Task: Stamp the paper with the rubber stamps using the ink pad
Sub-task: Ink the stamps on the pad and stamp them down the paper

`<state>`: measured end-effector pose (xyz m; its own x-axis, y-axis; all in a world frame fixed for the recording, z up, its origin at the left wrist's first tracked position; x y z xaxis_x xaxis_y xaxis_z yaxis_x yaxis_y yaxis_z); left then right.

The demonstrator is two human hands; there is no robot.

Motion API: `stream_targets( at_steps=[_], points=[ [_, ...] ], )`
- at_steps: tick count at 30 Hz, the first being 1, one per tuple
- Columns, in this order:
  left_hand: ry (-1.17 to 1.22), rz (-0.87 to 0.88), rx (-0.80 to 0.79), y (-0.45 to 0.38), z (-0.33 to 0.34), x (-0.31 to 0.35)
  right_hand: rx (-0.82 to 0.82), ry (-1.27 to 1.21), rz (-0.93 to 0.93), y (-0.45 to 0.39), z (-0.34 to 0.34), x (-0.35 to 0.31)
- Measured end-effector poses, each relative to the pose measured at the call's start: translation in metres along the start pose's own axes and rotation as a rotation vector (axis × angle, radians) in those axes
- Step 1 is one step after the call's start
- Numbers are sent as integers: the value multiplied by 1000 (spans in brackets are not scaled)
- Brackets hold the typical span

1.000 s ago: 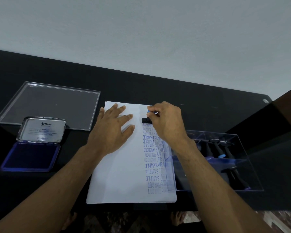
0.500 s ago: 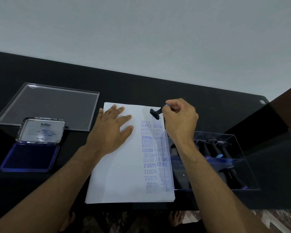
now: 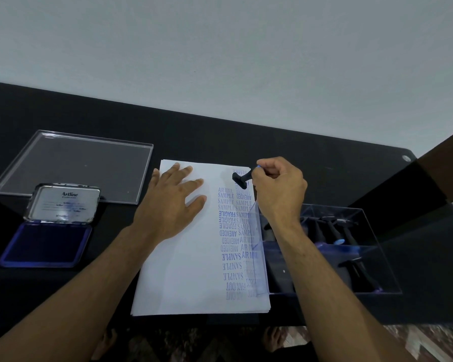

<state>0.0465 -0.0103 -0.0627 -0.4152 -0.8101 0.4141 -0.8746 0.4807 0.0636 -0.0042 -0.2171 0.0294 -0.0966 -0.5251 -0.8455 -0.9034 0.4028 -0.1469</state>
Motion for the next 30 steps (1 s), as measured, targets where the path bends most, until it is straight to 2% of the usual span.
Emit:
stream_targets(
  at_steps=[7, 14, 21, 30],
  points=[
    [-32, -9, -15, 0, -3, 2, -11, -11, 6, 2, -1, -2],
    [1, 2, 88, 19, -24, 4, -98, 6, -40, 14, 10, -16],
    [17, -36, 152, 72, -44, -20, -229, 41, -99, 43, 48, -49],
    [23, -191, 249, 162, -68, -75, -422, 55, -205, 93, 111, -93]
  ],
)
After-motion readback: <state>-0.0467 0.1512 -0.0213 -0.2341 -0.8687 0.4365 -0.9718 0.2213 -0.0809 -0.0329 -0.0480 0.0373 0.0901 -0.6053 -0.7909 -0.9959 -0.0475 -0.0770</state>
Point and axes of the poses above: each hand's wrist, its own y-axis away from the middle knuckle, its own z-axis out of the palm, x = y × z, the point moved 1 cm from there along -y, towards the middle knuckle, and after that the axes turned 13 degrees about -x, right-handed, at the moved point
